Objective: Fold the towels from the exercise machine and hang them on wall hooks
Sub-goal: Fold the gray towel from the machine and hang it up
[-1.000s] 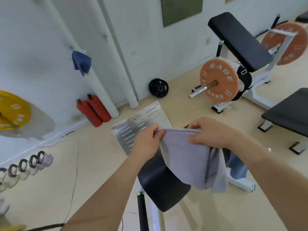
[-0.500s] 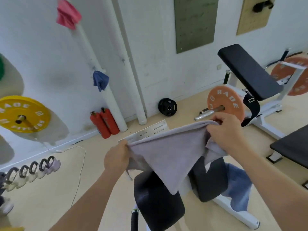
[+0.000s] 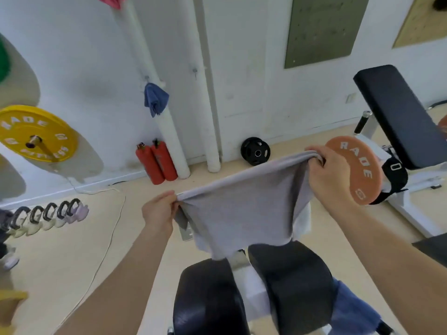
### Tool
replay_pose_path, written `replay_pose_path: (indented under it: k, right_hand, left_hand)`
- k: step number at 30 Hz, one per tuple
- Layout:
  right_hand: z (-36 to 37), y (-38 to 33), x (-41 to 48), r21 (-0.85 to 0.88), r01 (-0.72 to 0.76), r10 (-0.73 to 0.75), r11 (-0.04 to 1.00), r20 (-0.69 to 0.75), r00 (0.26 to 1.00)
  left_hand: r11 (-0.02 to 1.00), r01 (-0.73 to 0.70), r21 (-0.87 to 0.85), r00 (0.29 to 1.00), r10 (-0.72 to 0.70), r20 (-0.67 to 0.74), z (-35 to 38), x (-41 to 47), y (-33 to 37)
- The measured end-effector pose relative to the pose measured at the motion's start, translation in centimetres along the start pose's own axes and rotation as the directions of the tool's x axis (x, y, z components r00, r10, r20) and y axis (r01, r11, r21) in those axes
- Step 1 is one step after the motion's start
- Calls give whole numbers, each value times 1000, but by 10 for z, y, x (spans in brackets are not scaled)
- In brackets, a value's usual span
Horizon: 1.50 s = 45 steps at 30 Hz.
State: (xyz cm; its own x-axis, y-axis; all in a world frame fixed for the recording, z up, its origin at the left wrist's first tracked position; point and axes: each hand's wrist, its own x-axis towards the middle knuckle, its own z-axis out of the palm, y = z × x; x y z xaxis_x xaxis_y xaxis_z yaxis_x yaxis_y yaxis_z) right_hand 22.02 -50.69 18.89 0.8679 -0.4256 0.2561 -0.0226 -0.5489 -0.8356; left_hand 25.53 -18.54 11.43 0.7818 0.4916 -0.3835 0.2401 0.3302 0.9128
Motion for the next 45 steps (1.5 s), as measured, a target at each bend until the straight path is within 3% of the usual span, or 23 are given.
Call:
replay_pose_path:
  k: [3, 7, 10, 12, 15, 17, 19, 24, 28, 32, 35, 37, 39, 42, 43, 45]
  right_hand:
    - [3, 28, 20, -39, -20, 17, 999, -72, 997]
    - [23, 122, -2, -301, -4, 74, 954, 221, 972]
    - [41, 192, -28, -451, -5, 228, 893, 443, 867]
    - [50, 224, -43, -524, 36, 316, 851, 565, 762]
    - [53, 250, -60, -590, 165, 388, 790, 690, 611]
    - [51, 259, -63, -590, 236, 393, 772, 735, 553]
    - [49, 263, -59, -587, 200, 404, 784, 728, 554]
    - [41, 266, -56, -585, -34, 455, 811, 591, 666]
    - [47, 252, -55, -546, -146, 457, 825, 493, 740]
    - [58, 223, -63, -492, -57, 366, 869, 560, 743]
    - [72, 192, -81, -477, 72, 305, 876, 663, 684]
    - [86, 166, -95, -437, 87, 275, 895, 696, 663]
    - [102, 136, -114, -350, 9, 256, 937, 702, 664]
    - [133, 89, -146, -159, -332, 354, 930, 634, 687]
    - [140, 75, -155, -56, -474, 403, 879, 621, 673]
    - [143, 50, -162, 103, -604, 444, 790, 583, 681]
  left_hand:
    - [986, -154, 58, 983, 159, -91, 16, 3, 30]
    - [877, -148, 456, 972, 214, -97, -3, -8, -21]
    - [646, -92, 758, 989, 145, -4, -29, -18, -89]
    - [513, -49, 857, 997, 78, 10, -51, -22, -128]
    - [237, -70, 969, 996, -35, 81, -78, -33, -171]
    - [112, -4, 994, 993, -113, 17, -82, -48, -180]
    - [62, 92, 994, 985, -149, -82, -78, -60, -178]
    - [68, 237, 969, 957, -188, -221, -77, -62, -173]
    - [68, 265, 962, 952, -175, -250, -91, -63, -182]
    - [62, 217, 974, 968, -146, -206, -92, -61, -183]
    - [86, -10, 996, 1000, -29, 13, -84, -62, -177]
    - [177, -220, 959, 975, 32, 218, -74, -66, -174]
    - [348, -307, 886, 949, 39, 314, -58, -78, -171]
    - [659, -255, 708, 951, 37, 308, -34, -101, -154]
    - [727, -244, 642, 950, 47, 308, -29, -107, -147]
    - [841, -194, 506, 952, 37, 303, -25, -116, -125]
